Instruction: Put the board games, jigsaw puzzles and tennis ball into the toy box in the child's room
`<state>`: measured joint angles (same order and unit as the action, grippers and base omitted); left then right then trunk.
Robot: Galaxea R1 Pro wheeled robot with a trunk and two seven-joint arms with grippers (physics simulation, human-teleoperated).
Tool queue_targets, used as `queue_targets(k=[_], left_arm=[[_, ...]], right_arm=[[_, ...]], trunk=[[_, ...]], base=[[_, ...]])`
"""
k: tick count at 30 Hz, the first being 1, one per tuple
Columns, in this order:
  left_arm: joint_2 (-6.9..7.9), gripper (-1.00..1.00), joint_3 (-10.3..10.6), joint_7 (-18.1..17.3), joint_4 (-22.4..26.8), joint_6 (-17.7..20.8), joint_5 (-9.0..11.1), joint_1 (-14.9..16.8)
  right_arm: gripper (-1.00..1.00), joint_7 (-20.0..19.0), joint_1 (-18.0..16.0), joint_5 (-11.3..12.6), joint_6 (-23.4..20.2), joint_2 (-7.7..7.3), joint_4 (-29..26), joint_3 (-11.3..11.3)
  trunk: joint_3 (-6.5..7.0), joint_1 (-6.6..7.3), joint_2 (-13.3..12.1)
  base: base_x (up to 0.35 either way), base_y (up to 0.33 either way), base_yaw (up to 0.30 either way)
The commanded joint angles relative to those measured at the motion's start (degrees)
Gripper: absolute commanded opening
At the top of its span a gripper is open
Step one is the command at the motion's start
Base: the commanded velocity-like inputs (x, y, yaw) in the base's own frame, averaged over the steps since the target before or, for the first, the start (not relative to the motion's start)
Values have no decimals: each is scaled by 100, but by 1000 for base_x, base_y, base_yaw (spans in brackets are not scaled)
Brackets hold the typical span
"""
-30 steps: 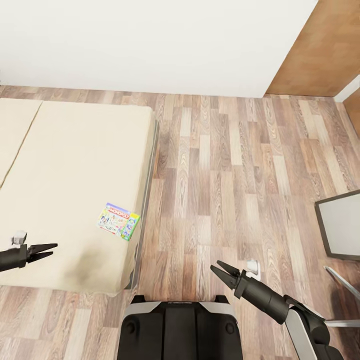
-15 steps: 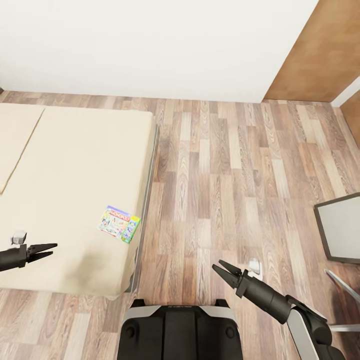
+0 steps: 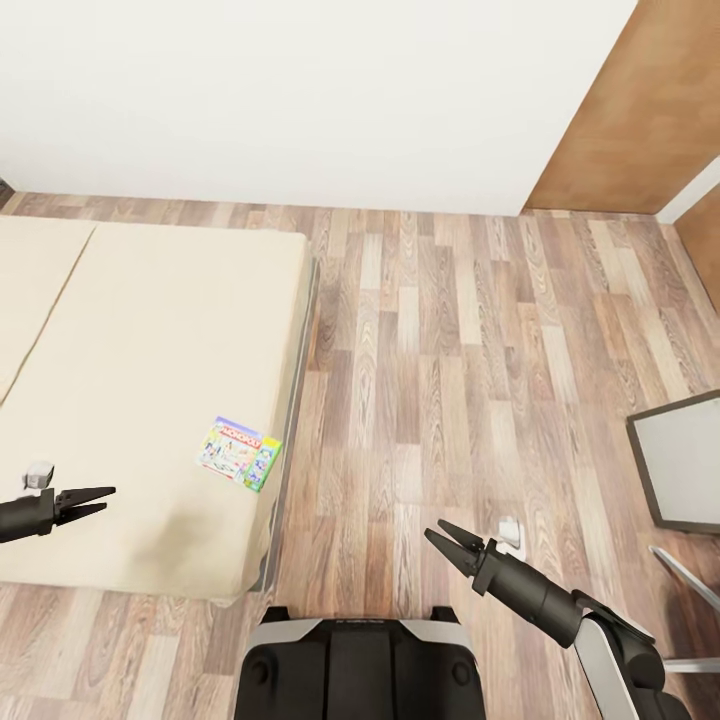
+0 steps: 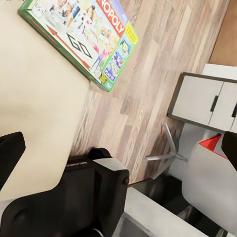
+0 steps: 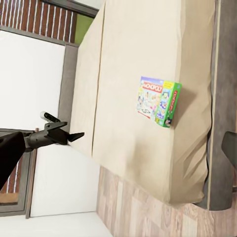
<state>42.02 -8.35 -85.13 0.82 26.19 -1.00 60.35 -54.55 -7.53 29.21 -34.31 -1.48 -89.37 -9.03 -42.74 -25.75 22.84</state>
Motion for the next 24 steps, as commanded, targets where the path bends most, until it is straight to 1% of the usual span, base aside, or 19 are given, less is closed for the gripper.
queue_targets(k=[1, 10, 24], left_arm=[[0, 100, -9, -21, -2, 61, -12, 3], [0, 100, -9, -21, -3, 59, -13, 3], [-3, 100, -9, -13, -3, 58, -14, 3]], right_arm=[[100, -3, -2, 35, -41, -1, -1, -4], [100, -3, 1, 36, -41, -1, -1, -67], [100, -3, 6, 39, -41, -1, -1, -81]], trunk=[[3, -4, 8], [87, -4, 8], [218, -4, 8]], base=[[0, 0, 0], [0, 0, 0], [0, 0, 0]])
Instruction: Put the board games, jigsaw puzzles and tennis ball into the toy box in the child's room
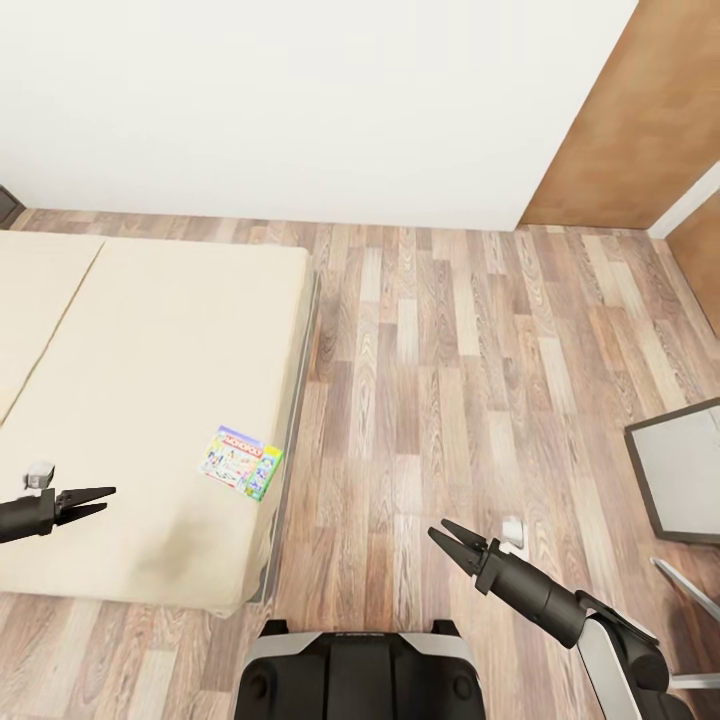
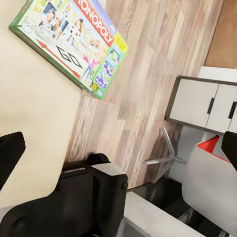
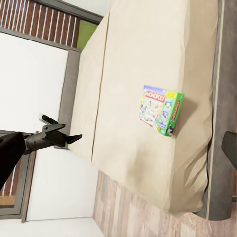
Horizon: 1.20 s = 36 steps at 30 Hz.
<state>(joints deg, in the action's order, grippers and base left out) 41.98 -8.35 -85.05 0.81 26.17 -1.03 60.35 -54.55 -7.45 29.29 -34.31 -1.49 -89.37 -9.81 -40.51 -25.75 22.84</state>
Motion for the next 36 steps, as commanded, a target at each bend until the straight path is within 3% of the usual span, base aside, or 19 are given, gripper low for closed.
queue_targets(k=[1, 36], left_arm=[[1, 100, -9, -21, -2, 61, -11, 3], [-5, 100, -9, -3, -2, 58, -13, 3]], right_arm=[[100, -3, -2, 30, -41, -1, -1, -3], [100, -11, -2, 27, -32, -1, -1, -3]], trunk=[[3, -4, 8], [332, -4, 8]], base=[[0, 0, 0], [0, 0, 0]])
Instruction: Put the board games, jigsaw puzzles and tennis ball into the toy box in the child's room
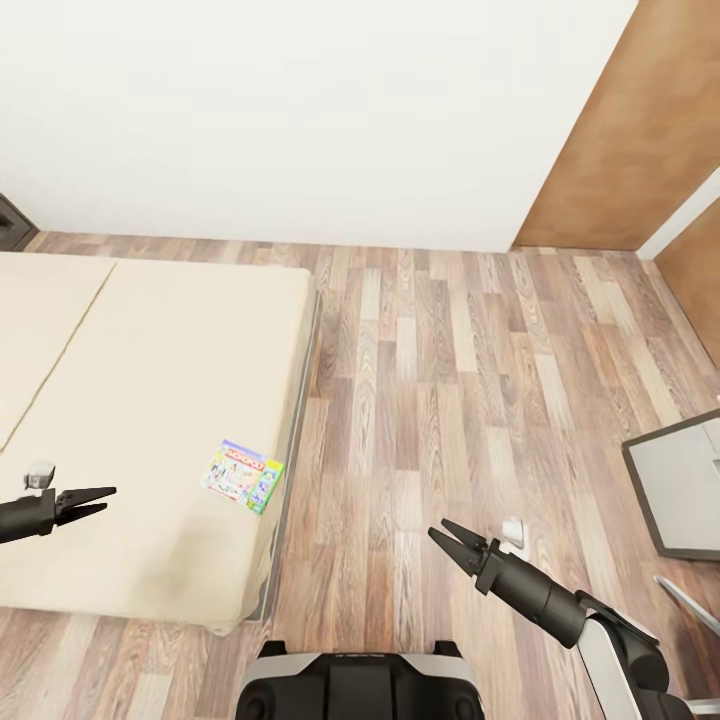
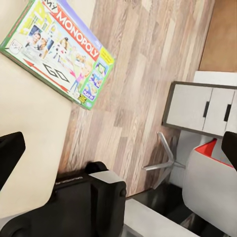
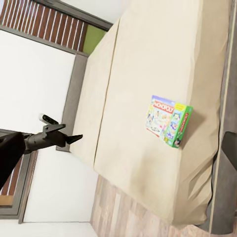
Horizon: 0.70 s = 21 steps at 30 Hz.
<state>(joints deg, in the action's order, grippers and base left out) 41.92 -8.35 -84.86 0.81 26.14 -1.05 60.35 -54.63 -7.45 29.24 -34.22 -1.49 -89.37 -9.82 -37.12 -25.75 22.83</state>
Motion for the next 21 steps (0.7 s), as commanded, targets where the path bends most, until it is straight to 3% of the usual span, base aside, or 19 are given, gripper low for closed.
queue_targets(k=[1, 21], left_arm=[[1, 100, -9, -20, -2, 60, -13, 4], [2, 100, -9, -23, -2, 62, -15, 4]], right_arm=[[100, -3, -2, 31, -41, -1, -1, -3], [100, -144, -2, 29, -32, -1, -1, -11]], trunk=[[3, -3, 8], [193, -3, 8]], base=[[0, 0, 0], [0, 0, 0]])
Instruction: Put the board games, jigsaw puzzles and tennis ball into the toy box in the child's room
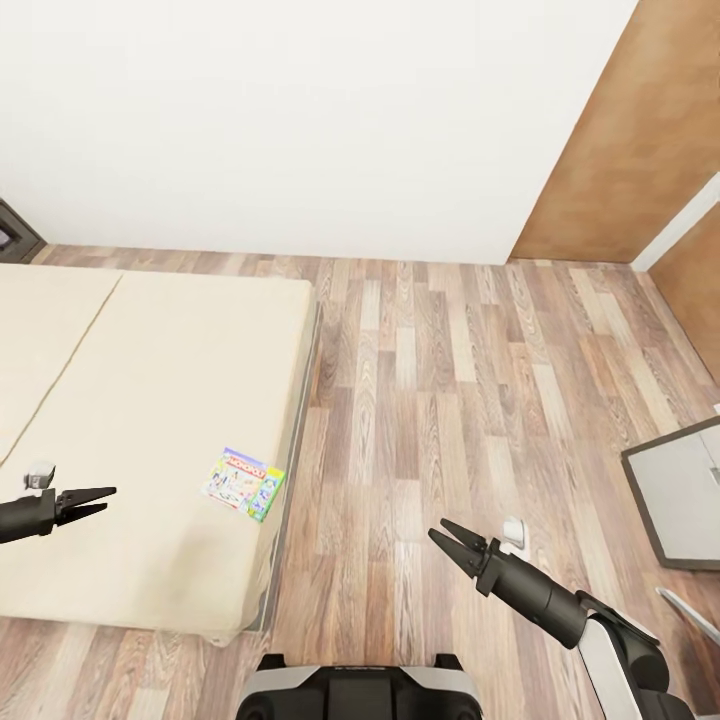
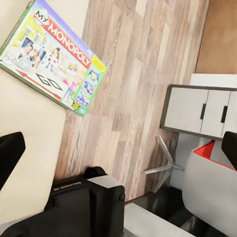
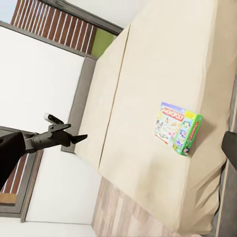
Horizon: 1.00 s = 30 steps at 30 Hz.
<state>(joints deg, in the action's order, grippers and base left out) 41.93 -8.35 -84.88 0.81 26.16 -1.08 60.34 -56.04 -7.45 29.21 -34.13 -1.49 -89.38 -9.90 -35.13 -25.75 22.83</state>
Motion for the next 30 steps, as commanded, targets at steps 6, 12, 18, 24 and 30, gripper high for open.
queue_targets(k=[6, 12, 18, 24, 30], left_arm=[[0, 100, -8, -16, -2, 59, -14, 4], [-2, 100, -7, -9, -2, 61, -15, 4], [-2, 100, -8, -9, -2, 64, -15, 4], [-2, 100, -6, -5, -2, 64, -15, 4], [-5, 100, -4, -3, -2, 65, -15, 4]], right_arm=[[100, -4, -2, 30, -45, -1, -1, -3], [100, -4, -2, 30, -49, -1, -1, -3], [100, -4, -2, 31, -50, -1, -1, -3], [100, -4, -2, 31, -50, -1, -1, -3], [100, -5, -2, 30, -50, -1, -1, -3]], trunk=[[50, -3, 8], [107, -3, 8], [164, -3, 8], [221, -3, 8], [278, -3, 8]], base=[[0, 0, 0], [0, 0, 0], [0, 0, 0], [0, 0, 0], [0, 0, 0]])
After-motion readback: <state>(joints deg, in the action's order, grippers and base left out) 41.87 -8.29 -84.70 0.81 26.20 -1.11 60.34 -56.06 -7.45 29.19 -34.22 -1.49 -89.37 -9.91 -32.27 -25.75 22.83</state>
